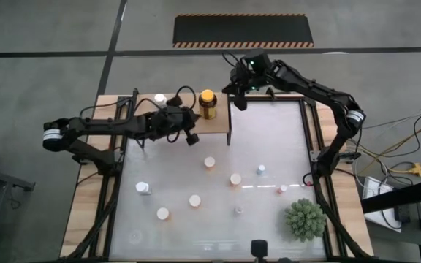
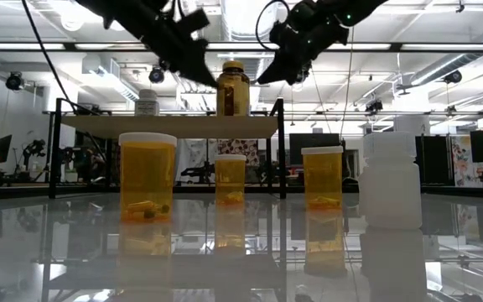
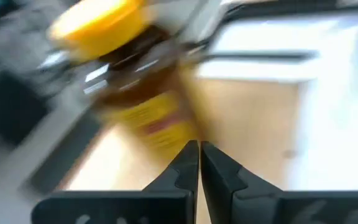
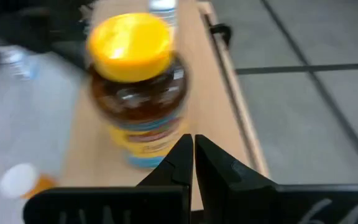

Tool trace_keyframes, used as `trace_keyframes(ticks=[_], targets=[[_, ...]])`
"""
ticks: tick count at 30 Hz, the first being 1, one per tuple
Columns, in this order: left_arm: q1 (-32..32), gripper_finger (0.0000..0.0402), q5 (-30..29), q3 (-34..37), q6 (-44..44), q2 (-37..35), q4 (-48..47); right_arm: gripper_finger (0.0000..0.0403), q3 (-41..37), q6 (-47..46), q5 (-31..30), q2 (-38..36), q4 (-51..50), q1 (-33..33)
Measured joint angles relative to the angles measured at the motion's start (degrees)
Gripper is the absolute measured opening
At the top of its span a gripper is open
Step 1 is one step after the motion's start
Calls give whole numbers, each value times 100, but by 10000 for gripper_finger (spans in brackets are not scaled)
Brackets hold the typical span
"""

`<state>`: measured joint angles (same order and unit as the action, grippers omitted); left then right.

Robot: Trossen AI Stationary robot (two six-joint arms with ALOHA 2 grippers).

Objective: Pick and place medicine bottles onto shelf by color
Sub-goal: Put the yellow medicine bottle on the shelf

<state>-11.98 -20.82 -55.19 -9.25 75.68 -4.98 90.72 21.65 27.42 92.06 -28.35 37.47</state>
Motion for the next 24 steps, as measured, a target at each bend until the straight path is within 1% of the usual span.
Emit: trace_keyframes(ticks=[1, 2, 4, 7, 9, 11, 14, 20, 24], targets=[[8, 0, 293, 60, 6, -9, 256, 8, -6, -2, 0, 44, 130, -2], [6, 0, 463, 124, 8, -1, 572, 8, -6, -13, 20, 78, 274, -8], [2, 0, 485, 233, -4, 73, 1013, 8, -9, -81, 114, 208, 496, -45], [-53, 0, 132, 264, -7, 212, 1105, 9, -15, -238, 149, 414, 745, -95], [-91, 0, -235, 280, -8, 262, 1117, 9, -17, -235, 178, 496, 757, -132], [-139, 0, -460, 314, -7, 273, 1124, 8, -17, -228, 291, 543, 695, -166], [-209, 0, -538, 350, -12, 273, 1111, 8, -17, -214, 499, 535, 472, -194], [-426, 0, -1057, 438, -208, 220, 1098, 9, -17, -121, 682, 316, -294, -257], [-480, 0, -1065, 483, -221, 193, 1040, 9, -17, -70, 617, 187, -662, -271]])
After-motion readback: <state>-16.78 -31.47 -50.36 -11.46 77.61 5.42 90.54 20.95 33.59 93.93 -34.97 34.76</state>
